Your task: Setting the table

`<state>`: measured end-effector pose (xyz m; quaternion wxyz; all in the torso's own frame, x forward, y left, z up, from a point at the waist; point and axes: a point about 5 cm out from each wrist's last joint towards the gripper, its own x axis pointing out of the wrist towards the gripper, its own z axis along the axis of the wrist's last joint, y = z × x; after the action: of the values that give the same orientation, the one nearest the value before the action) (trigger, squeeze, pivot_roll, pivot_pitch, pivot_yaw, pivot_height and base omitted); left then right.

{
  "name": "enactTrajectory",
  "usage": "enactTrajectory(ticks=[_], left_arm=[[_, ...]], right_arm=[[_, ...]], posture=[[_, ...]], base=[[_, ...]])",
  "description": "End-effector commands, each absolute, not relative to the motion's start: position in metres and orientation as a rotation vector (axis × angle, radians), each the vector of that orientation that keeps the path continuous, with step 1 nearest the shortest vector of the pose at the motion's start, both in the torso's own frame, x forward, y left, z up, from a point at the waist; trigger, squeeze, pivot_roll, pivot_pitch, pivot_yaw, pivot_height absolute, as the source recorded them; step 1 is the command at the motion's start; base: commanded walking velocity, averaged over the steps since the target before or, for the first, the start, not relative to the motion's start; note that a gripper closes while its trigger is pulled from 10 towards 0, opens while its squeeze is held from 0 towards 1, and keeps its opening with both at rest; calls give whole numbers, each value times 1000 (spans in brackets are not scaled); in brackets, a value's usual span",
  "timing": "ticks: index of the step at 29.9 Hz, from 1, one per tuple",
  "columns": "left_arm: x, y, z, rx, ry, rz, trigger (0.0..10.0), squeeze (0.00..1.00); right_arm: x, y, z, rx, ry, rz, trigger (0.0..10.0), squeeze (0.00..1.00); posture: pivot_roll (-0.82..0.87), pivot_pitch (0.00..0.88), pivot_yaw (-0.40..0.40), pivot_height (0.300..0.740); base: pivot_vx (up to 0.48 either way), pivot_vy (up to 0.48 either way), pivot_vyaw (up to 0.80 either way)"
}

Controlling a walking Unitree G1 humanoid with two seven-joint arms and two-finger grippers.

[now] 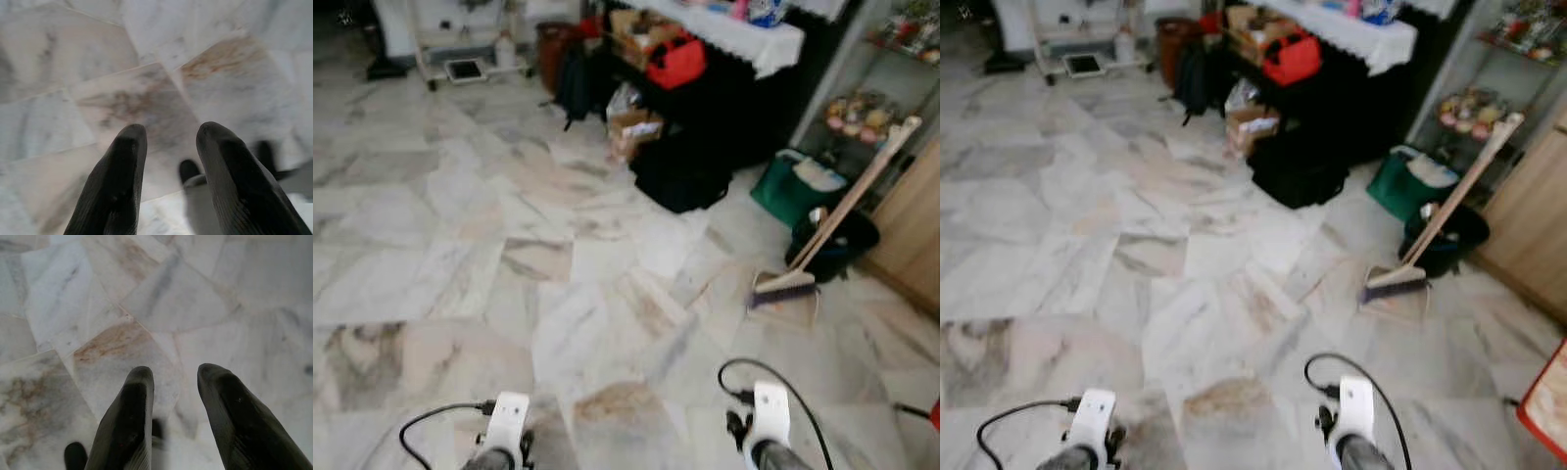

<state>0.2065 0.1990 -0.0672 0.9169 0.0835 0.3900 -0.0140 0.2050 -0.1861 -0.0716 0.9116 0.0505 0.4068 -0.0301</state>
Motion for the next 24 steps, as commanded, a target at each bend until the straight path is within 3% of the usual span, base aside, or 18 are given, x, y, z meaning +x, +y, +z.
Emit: enactTrajectory(ticks=[1,24], left_arm=[[206,191,-69,157,805,-44,10000,0],[206,191,-69,193,802,-98,10000,0]], right_arm=[[200,-196,-73,106,851,-97,10000,0],[196,-201,-75,158,850,-171,10000,0]], posture=[[12,43,-41,740],[2,0,-30,740]], base=[[0,0,-688],[0,0,-688]])
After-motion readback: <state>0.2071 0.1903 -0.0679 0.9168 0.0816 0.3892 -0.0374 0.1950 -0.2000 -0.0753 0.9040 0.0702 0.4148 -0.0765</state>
